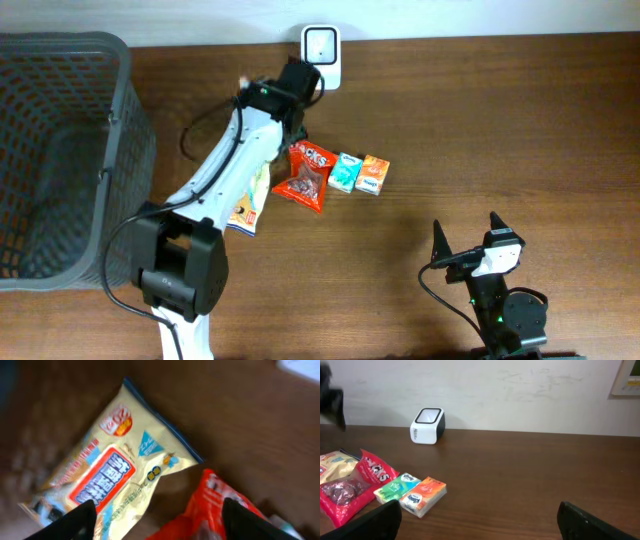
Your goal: Scan the item barcode
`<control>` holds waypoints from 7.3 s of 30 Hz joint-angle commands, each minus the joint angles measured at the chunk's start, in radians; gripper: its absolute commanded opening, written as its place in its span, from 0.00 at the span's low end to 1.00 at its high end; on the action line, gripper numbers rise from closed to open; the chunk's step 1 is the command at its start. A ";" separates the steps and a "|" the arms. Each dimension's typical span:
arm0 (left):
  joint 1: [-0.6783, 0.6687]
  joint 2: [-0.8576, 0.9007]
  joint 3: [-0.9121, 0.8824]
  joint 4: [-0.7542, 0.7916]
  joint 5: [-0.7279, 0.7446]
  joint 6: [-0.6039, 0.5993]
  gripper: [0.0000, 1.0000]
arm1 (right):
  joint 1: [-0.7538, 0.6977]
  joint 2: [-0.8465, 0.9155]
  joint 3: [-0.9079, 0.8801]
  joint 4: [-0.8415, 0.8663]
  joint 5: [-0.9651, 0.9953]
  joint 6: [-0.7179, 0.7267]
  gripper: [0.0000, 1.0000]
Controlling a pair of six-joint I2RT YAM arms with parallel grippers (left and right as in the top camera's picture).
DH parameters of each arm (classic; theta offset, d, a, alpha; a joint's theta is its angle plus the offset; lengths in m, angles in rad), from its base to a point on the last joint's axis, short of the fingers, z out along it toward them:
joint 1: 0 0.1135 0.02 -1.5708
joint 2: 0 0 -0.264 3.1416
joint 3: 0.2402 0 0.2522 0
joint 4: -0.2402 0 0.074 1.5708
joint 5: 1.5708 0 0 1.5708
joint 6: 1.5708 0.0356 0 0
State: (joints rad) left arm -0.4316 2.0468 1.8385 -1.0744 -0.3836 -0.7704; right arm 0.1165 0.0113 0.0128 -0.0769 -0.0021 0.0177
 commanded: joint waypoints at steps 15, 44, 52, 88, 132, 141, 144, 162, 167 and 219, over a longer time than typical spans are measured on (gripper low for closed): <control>0.336 -0.241 0.237 -0.317 0.082 0.354 0.10 | -0.006 -0.006 -0.007 -0.003 -0.002 0.002 0.98; 0.185 -0.278 0.272 -0.297 0.466 0.420 0.99 | -0.006 -0.006 -0.007 0.270 -0.507 0.156 0.98; 0.185 -0.278 0.272 -0.296 0.466 0.420 0.99 | -0.006 -0.006 -0.007 0.435 -0.473 0.157 0.98; 0.185 -0.278 0.272 -0.296 0.466 0.420 0.99 | 0.053 1.835 0.863 0.066 -0.365 0.831 0.55; 0.185 -0.278 0.272 -0.296 0.466 0.420 0.99 | 0.145 1.775 1.347 0.053 -0.050 0.496 0.04; 0.185 -0.278 0.272 -0.296 0.466 0.421 0.99 | 0.238 2.069 1.427 0.788 0.214 -0.092 0.04; 0.185 -0.278 0.272 -0.296 0.466 0.421 0.99 | 0.254 2.189 1.522 0.792 0.195 -0.372 0.04; 0.185 -0.278 0.272 -0.296 0.466 0.420 0.99 | 0.255 2.425 1.671 0.787 -0.113 -0.716 0.04; 0.185 -0.278 0.272 -0.296 0.466 0.421 0.99 | 0.231 2.380 1.671 0.998 0.051 -0.364 0.04; 0.185 -0.278 0.272 -0.296 0.466 0.420 0.99 | -0.203 1.928 1.613 -0.824 -0.681 0.071 0.99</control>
State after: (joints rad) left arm -0.2466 1.7672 2.1101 -1.3724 0.0856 -0.3618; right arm -0.2020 1.9102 1.6554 -0.8913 -0.7078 0.1104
